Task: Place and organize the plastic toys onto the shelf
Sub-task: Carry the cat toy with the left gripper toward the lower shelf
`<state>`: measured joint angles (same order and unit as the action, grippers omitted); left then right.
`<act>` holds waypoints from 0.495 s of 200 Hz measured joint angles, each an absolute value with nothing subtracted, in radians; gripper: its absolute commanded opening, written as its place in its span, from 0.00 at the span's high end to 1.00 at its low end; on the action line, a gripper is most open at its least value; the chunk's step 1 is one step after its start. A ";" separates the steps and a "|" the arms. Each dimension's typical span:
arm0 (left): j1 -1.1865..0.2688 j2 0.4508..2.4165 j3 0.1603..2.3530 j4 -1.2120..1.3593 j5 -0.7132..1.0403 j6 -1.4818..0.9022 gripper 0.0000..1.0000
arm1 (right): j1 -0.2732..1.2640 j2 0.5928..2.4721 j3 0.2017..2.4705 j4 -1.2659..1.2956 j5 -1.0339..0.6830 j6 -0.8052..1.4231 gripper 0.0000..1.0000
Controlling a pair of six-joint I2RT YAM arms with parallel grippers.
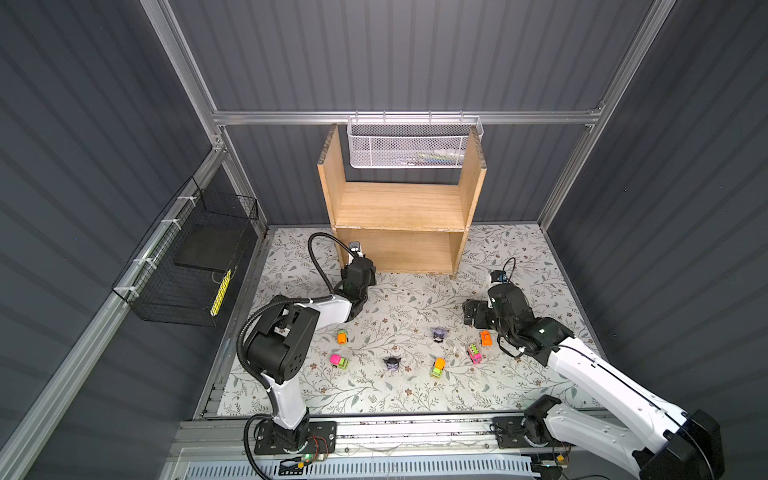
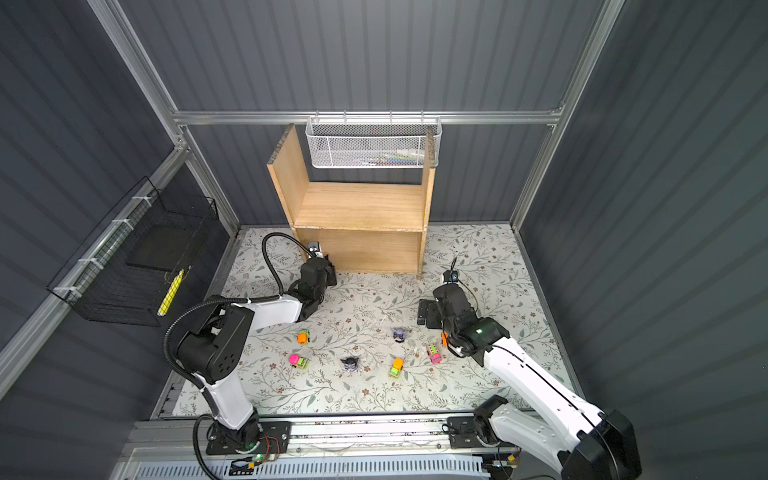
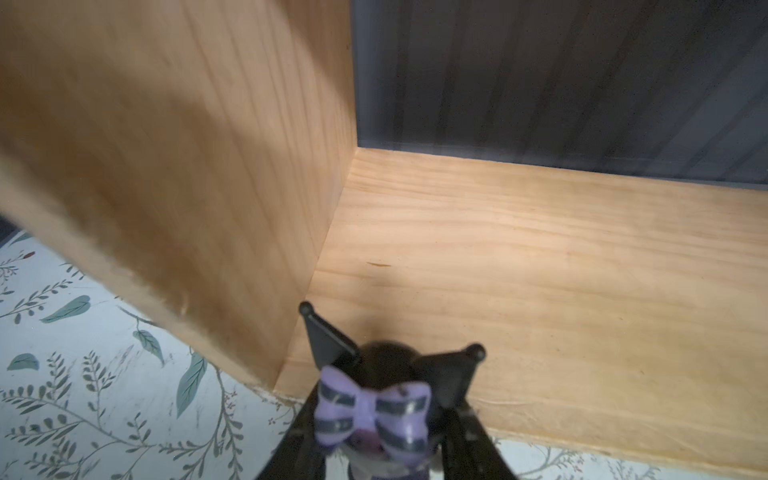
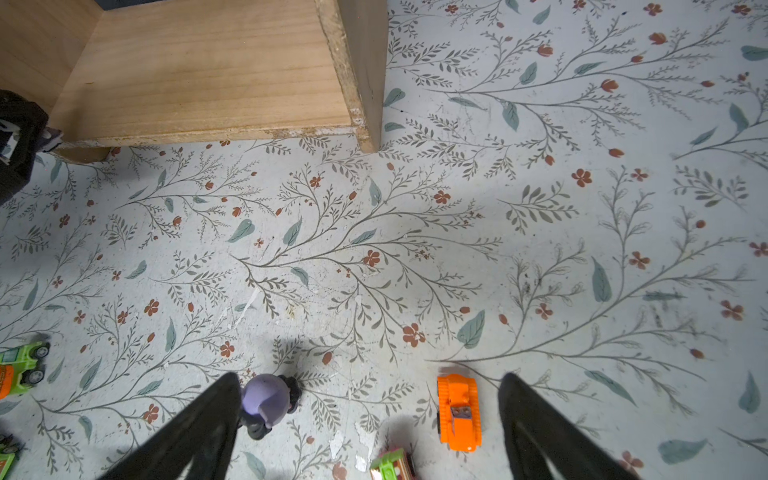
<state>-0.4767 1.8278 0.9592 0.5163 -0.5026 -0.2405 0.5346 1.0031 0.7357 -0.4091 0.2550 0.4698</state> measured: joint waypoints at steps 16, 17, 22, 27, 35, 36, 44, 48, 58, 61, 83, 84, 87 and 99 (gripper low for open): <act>-0.465 1.840 0.968 0.525 -0.496 -0.242 0.75 | 0.530 1.008 0.736 -0.408 0.255 0.469 0.05; -0.464 1.841 0.968 0.526 -0.495 -0.242 0.75 | 0.529 1.008 0.736 -0.407 0.255 0.469 0.05; -0.462 1.845 0.970 0.530 -0.495 -0.242 0.75 | 0.528 1.009 0.736 -0.407 0.255 0.468 0.05; -0.460 1.849 0.971 0.537 -0.494 -0.242 0.74 | 0.527 1.011 0.736 -0.406 0.255 0.467 0.05; -0.456 1.857 0.975 0.545 -0.493 -0.241 0.74 | 0.524 1.015 0.736 -0.405 0.255 0.467 0.05; -0.456 1.857 0.976 0.546 -0.493 -0.241 0.74 | 0.524 1.015 0.736 -0.405 0.255 0.467 0.05; -0.453 1.869 0.982 0.558 -0.492 -0.239 0.74 | 0.521 1.020 0.736 -0.404 0.255 0.466 0.05; -0.452 1.875 0.984 0.565 -0.493 -0.239 0.74 | 0.519 1.023 0.736 -0.403 0.255 0.466 0.05; -0.451 1.891 0.992 0.579 -0.490 -0.236 0.74 | 0.517 1.029 0.736 -0.397 0.254 0.466 0.05; -0.451 1.896 0.995 0.582 -0.488 -0.235 0.74 | 0.516 1.031 0.736 -0.393 0.254 0.466 0.05; -0.451 1.925 1.014 0.610 -0.479 -0.223 0.74 | 0.510 1.040 0.736 -0.379 0.254 0.463 0.05; -0.451 1.927 1.015 0.611 -0.478 -0.223 0.74 | 0.510 1.040 0.736 -0.378 0.254 0.463 0.05; -0.451 1.931 1.017 0.616 -0.477 -0.220 0.74 | 0.509 1.041 0.736 -0.376 0.253 0.463 0.05; -0.451 1.942 1.023 0.632 -0.473 -0.216 0.74 | 0.506 1.044 0.736 -0.368 0.253 0.463 0.05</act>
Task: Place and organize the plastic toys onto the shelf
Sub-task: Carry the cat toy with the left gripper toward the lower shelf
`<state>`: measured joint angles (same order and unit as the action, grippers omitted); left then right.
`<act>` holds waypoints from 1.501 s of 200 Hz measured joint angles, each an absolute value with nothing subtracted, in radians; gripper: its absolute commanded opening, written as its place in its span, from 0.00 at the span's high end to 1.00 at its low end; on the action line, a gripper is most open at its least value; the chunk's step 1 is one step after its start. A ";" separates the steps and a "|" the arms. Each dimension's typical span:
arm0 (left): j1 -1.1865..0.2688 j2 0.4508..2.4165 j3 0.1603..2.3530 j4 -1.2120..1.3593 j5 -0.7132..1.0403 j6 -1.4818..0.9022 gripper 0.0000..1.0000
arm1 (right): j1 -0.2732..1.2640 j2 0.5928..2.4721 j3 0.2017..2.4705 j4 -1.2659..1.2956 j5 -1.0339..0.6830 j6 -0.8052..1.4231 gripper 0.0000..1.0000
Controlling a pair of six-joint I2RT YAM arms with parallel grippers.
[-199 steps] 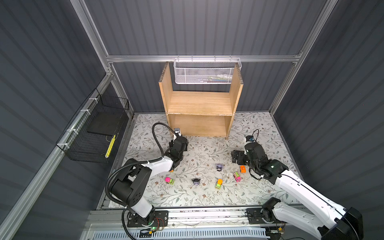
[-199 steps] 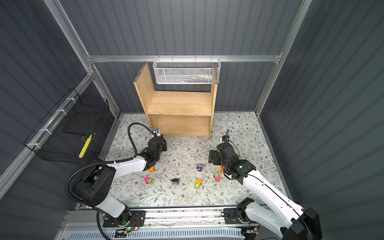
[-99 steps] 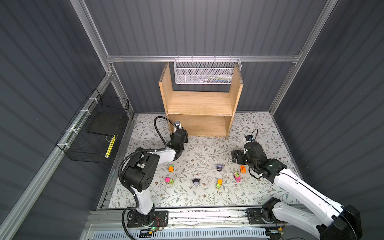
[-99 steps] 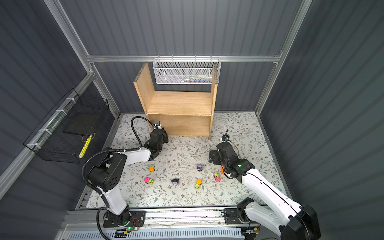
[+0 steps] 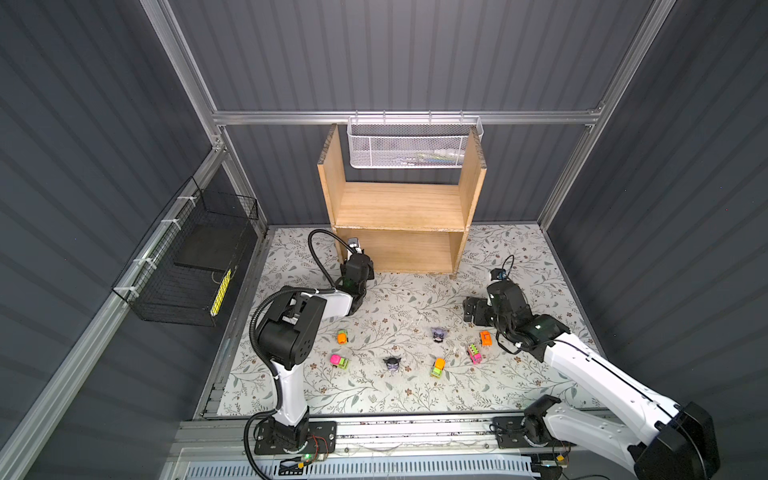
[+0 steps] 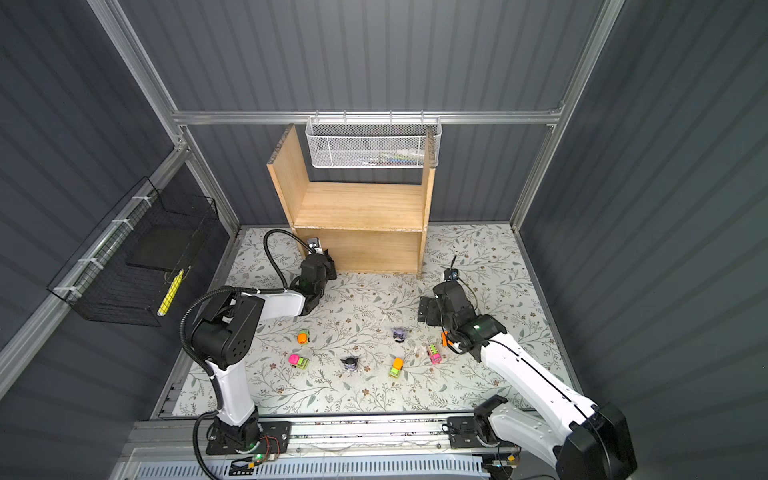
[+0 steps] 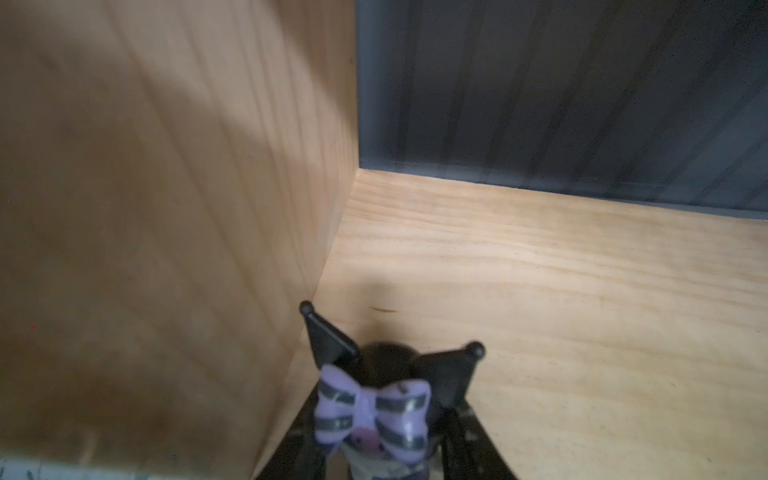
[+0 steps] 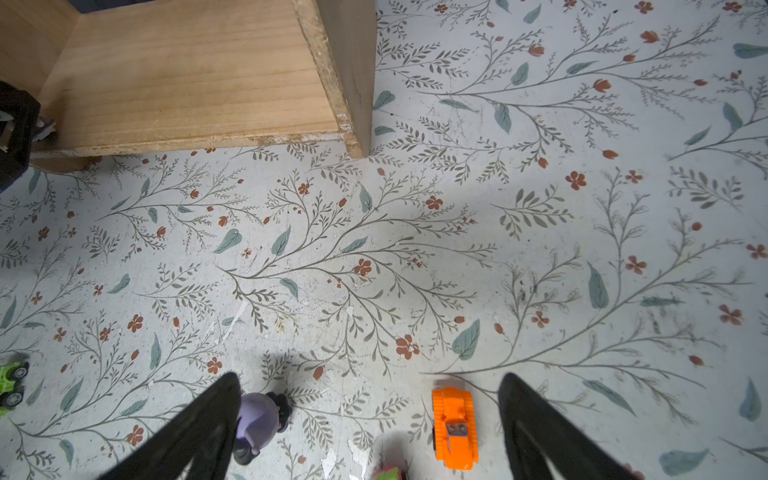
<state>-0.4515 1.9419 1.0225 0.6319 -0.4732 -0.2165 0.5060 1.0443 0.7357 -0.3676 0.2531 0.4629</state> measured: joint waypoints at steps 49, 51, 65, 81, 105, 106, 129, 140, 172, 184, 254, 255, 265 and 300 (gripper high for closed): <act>-0.451 1.971 1.039 0.674 -0.466 -0.195 0.73 | 0.490 1.067 0.736 -0.350 0.243 0.462 0.05; -0.451 1.972 1.039 0.676 -0.466 -0.194 0.73 | 0.490 1.069 0.736 -0.349 0.242 0.462 0.05; -0.451 1.975 1.040 0.682 -0.465 -0.190 0.73 | 0.486 1.075 0.736 -0.345 0.238 0.460 0.05; -0.451 1.975 1.040 0.689 -0.462 -0.190 0.73 | 0.484 1.078 0.735 -0.344 0.234 0.459 0.05; -0.451 1.975 1.040 0.693 -0.457 -0.190 0.73 | 0.482 1.082 0.735 -0.340 0.229 0.459 0.05; -0.451 1.975 1.040 0.693 -0.456 -0.190 0.73 | 0.482 1.082 0.735 -0.340 0.229 0.459 0.05; -0.451 1.975 1.040 0.690 -0.445 -0.190 0.73 | 0.480 1.083 0.735 -0.337 0.220 0.459 0.05; -0.451 1.974 1.040 0.682 -0.439 -0.190 0.73 | 0.479 1.083 0.735 -0.336 0.213 0.460 0.05; -0.451 1.932 1.045 0.596 -0.414 -0.192 0.74 | 0.479 1.083 0.731 -0.329 0.202 0.463 0.04; -0.451 1.900 1.045 0.560 -0.403 -0.199 0.75 | 0.479 1.083 0.724 -0.317 0.200 0.464 0.05; -0.515 1.612 0.970 0.310 -0.405 -0.237 0.78 | 0.479 1.097 0.722 -0.307 0.170 0.456 0.05; -0.517 1.604 0.966 0.302 -0.407 -0.237 0.78 | 0.479 1.095 0.722 -0.307 0.170 0.456 0.04; -0.533 1.547 0.948 0.246 -0.416 -0.245 0.78 | 0.478 1.085 0.722 -0.306 0.162 0.456 0.05; -0.573 1.377 0.939 0.089 -0.456 -0.259 0.79 | 0.478 1.045 0.722 -0.307 0.134 0.461 0.05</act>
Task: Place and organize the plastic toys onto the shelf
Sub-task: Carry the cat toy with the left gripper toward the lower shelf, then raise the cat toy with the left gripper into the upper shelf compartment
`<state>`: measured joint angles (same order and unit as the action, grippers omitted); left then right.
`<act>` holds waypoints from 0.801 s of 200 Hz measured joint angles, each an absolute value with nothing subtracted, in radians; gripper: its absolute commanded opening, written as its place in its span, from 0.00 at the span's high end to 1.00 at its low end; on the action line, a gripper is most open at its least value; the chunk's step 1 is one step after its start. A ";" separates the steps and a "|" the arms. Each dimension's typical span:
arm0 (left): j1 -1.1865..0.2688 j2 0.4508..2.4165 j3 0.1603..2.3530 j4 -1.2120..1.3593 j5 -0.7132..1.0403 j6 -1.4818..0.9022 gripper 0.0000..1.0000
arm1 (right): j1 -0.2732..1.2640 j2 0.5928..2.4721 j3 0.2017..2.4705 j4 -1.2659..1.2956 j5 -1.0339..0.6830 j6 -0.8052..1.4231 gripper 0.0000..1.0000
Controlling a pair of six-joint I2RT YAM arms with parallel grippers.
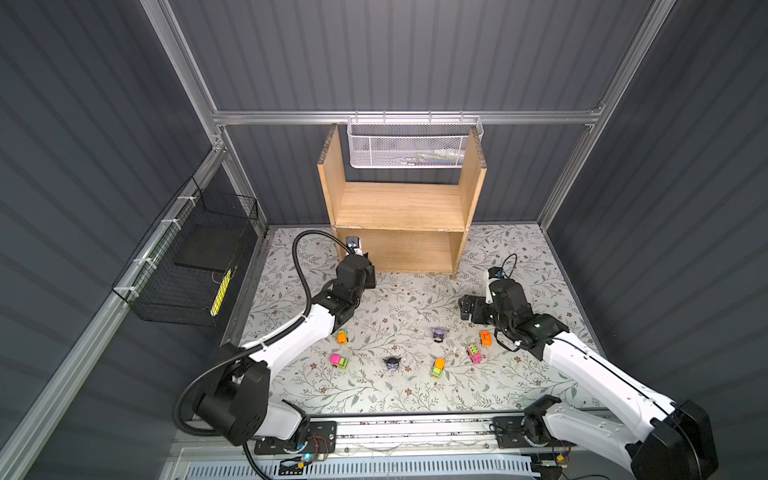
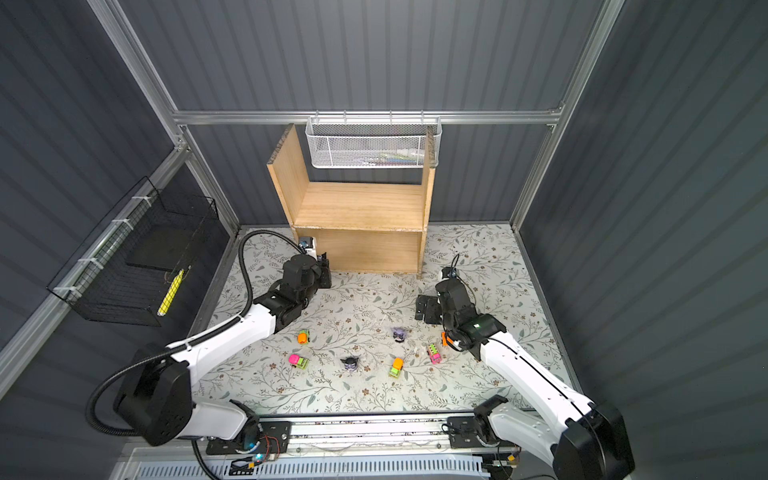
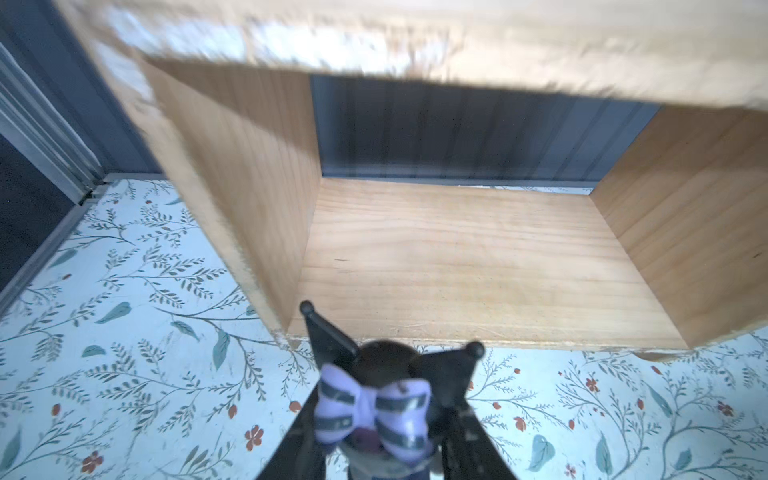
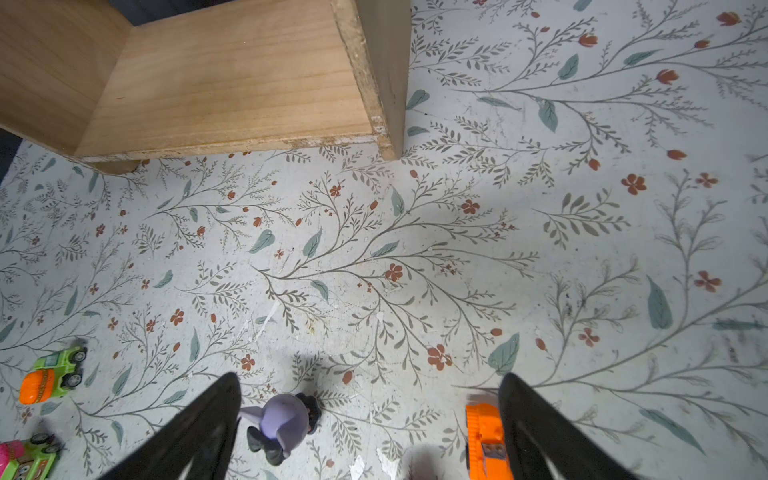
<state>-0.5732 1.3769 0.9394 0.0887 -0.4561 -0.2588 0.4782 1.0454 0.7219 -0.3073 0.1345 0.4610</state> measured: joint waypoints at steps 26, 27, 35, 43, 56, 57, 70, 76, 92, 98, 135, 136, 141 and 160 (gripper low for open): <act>-0.584 1.322 1.011 -0.025 -0.484 -0.259 0.79 | 0.479 1.017 0.727 -0.316 0.118 0.463 0.05; -0.584 1.322 1.019 -0.031 -0.485 -0.259 0.79 | 0.479 1.016 0.727 -0.316 0.118 0.463 0.04; -0.585 1.330 1.066 -0.066 -0.493 -0.258 0.80 | 0.479 1.004 0.730 -0.318 0.113 0.463 0.05; -0.587 1.354 1.137 -0.107 -0.502 -0.258 0.81 | 0.479 0.993 0.732 -0.322 0.110 0.463 0.05; -0.587 1.407 1.263 -0.153 -0.509 -0.255 0.81 | 0.478 0.975 0.733 -0.324 0.105 0.463 0.05; -0.587 1.410 1.270 -0.155 -0.509 -0.255 0.81 | 0.479 0.974 0.733 -0.324 0.105 0.463 0.04; -0.587 1.460 1.377 -0.178 -0.509 -0.254 0.81 | 0.478 0.960 0.733 -0.327 0.102 0.463 0.05; -0.587 1.477 1.414 -0.187 -0.509 -0.254 0.80 | 0.479 0.954 0.733 -0.329 0.102 0.463 0.05; -0.587 1.525 1.506 -0.212 -0.509 -0.249 0.80 | 0.479 0.942 0.733 -0.337 0.101 0.462 0.05; -0.587 1.545 1.537 -0.219 -0.510 -0.245 0.80 | 0.478 0.939 0.733 -0.339 0.101 0.461 0.05; -0.567 1.694 1.691 -0.233 -0.505 -0.228 0.81 | 0.478 0.936 0.733 -0.352 0.100 0.455 0.05; -0.567 1.696 1.692 -0.233 -0.505 -0.228 0.81 | 0.478 0.936 0.733 -0.352 0.100 0.455 0.04; -0.561 1.716 1.703 -0.234 -0.504 -0.227 0.80 | 0.478 0.936 0.733 -0.353 0.100 0.455 0.05; -0.545 1.774 1.721 -0.232 -0.503 -0.212 0.80 | 0.479 0.937 0.733 -0.353 0.101 0.451 0.04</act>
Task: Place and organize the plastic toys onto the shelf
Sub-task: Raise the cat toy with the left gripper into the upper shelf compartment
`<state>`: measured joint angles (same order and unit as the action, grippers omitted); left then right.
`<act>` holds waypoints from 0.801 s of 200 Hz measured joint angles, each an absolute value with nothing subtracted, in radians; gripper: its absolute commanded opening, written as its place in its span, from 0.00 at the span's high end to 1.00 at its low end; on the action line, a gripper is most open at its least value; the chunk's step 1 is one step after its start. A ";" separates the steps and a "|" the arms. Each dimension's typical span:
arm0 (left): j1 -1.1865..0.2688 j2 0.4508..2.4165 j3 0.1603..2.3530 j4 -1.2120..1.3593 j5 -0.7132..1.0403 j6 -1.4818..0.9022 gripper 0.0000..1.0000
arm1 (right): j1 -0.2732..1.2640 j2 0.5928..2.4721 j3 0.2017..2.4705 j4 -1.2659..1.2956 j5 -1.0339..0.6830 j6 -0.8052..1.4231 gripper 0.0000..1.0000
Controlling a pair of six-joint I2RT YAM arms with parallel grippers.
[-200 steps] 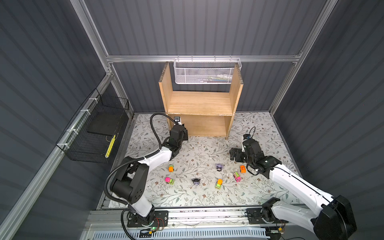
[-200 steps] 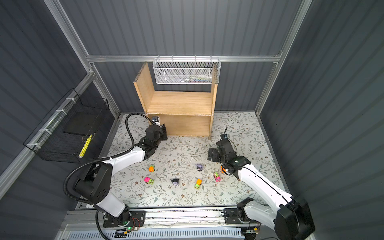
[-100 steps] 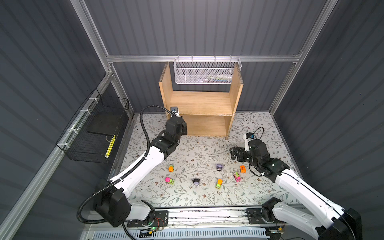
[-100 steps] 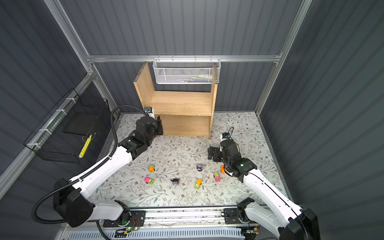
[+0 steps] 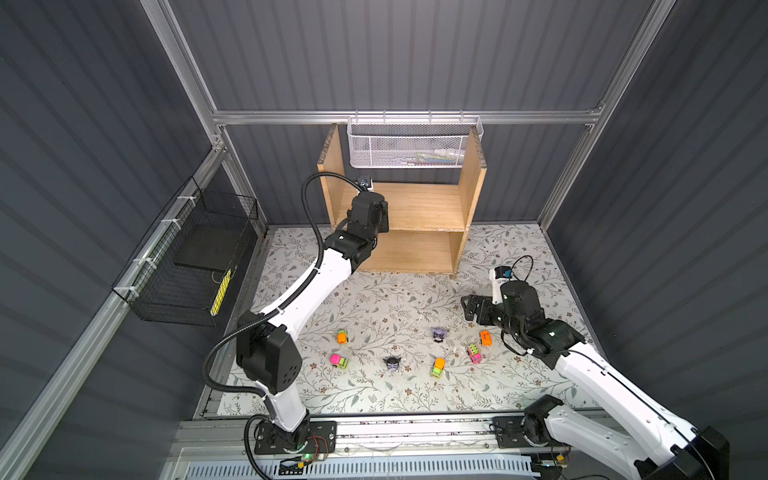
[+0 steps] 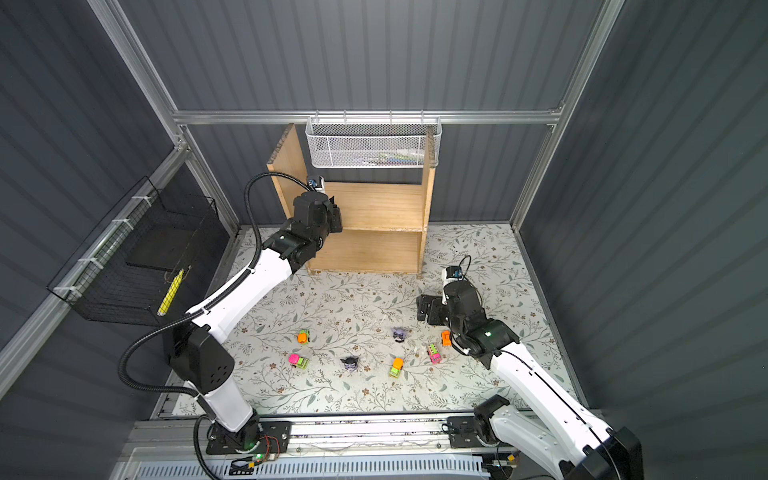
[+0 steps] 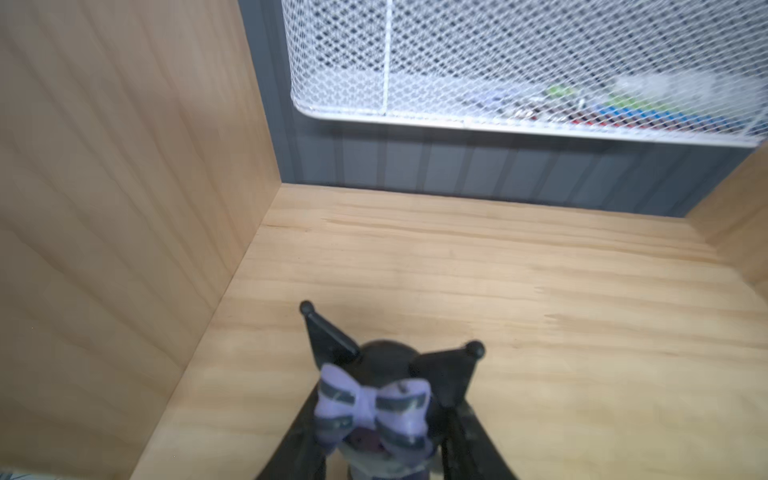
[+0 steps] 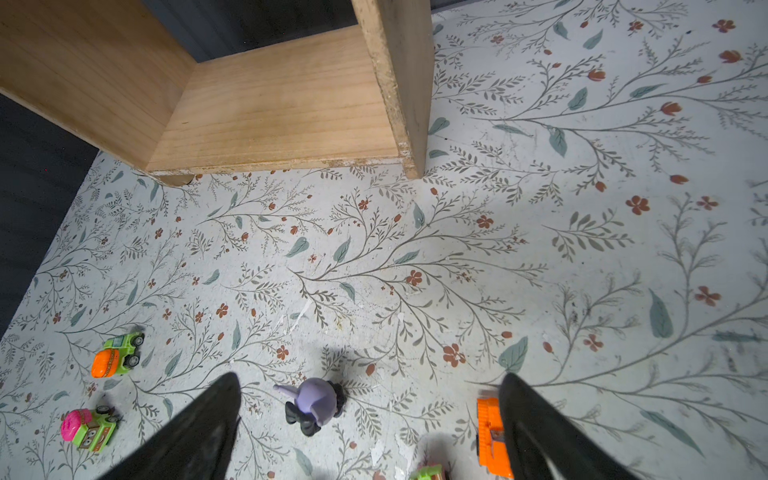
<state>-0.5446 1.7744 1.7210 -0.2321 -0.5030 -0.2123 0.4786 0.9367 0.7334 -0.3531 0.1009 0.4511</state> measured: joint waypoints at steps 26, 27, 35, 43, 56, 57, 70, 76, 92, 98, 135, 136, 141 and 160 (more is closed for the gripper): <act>-0.528 1.807 1.730 -0.199 -0.513 -0.184 0.80 | 0.477 0.942 0.733 -0.352 0.104 0.445 0.04; -0.527 1.807 1.731 -0.198 -0.514 -0.183 0.80 | 0.477 0.942 0.733 -0.352 0.104 0.445 0.04; -0.521 1.810 1.731 -0.191 -0.515 -0.175 0.80 | 0.477 0.948 0.733 -0.351 0.105 0.444 0.04; -0.515 1.811 1.732 -0.184 -0.517 -0.167 0.80 | 0.474 0.955 0.733 -0.350 0.105 0.444 0.04; -0.508 1.813 1.732 -0.172 -0.521 -0.159 0.80 | 0.472 0.968 0.733 -0.348 0.106 0.443 0.04; -0.508 1.813 1.732 -0.171 -0.521 -0.158 0.80 | 0.472 0.969 0.733 -0.348 0.106 0.443 0.04; -0.500 1.813 1.732 -0.159 -0.524 -0.150 0.80 | 0.469 0.982 0.733 -0.345 0.108 0.443 0.04; -0.495 1.813 1.731 -0.151 -0.525 -0.146 0.80 | 0.467 0.987 0.733 -0.344 0.108 0.443 0.04; -0.489 1.811 1.713 -0.101 -0.529 -0.133 0.79 | 0.465 1.000 0.733 -0.341 0.108 0.442 0.04; -0.489 1.809 1.697 -0.078 -0.530 -0.129 0.79 | 0.464 1.005 0.733 -0.339 0.108 0.441 0.04; -0.483 1.769 1.563 0.067 -0.532 -0.107 0.78 | 0.456 1.028 0.733 -0.325 0.108 0.439 0.04; -0.483 1.768 1.561 0.070 -0.532 -0.107 0.78 | 0.456 1.028 0.733 -0.325 0.108 0.439 0.04; -0.483 1.761 1.545 0.086 -0.532 -0.105 0.78 | 0.456 1.029 0.733 -0.323 0.108 0.439 0.04; -0.483 1.745 1.510 0.124 -0.532 -0.103 0.76 | 0.454 1.032 0.733 -0.318 0.108 0.437 0.04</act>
